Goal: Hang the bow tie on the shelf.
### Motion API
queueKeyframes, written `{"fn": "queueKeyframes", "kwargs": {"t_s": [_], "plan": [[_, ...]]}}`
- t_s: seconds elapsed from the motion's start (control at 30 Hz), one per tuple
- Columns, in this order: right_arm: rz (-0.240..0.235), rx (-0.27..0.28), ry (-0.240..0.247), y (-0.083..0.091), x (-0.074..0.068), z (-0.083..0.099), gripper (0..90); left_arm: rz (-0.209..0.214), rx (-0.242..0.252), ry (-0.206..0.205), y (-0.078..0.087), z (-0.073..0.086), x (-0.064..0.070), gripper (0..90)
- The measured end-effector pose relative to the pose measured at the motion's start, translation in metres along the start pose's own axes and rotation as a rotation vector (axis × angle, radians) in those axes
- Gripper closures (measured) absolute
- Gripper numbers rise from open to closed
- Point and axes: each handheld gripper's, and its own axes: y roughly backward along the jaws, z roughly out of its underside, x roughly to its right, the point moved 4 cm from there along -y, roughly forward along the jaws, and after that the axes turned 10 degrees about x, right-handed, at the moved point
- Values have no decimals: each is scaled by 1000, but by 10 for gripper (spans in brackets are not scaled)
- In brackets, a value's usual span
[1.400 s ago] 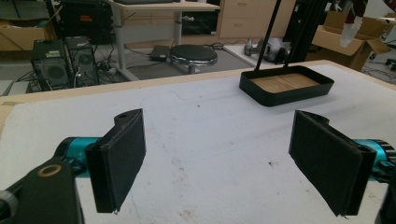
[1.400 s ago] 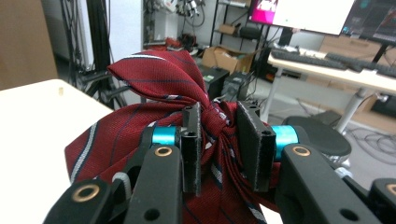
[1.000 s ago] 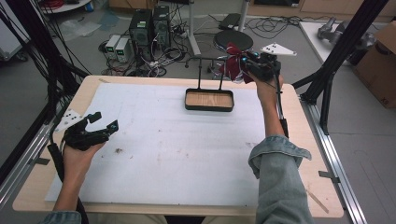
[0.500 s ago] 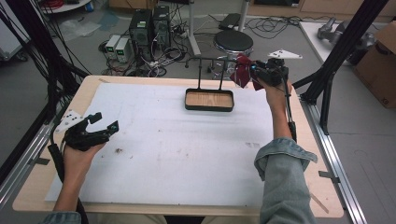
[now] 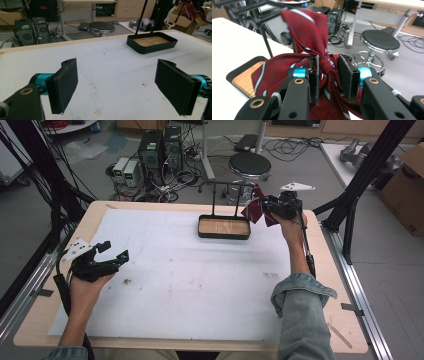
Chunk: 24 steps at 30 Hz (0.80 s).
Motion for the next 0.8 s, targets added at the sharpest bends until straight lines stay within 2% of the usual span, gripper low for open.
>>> {"fn": "queueKeyframes", "kwargs": {"t_s": [0.2, 0.4, 0.6, 0.73, 0.8], "plan": [[-16, -39, -23, -10, -6, 7, 711, -4, 4, 2, 0, 0, 0, 191], [-20, -60, -10, -16, -11, 12, 706, 3, 1, 0, 0, 0, 0, 191], [-7, -58, -11, -17, -11, 12, 653, 0, 5, 3, 0, 0, 0, 191], [-7, -57, -4, -16, -11, 11, 652, 4, 2, 2, 0, 0, 0, 191], [-1, -52, 0, -15, -11, 10, 614, 4, 1, 1, 0, 0, 0, 191]]}}
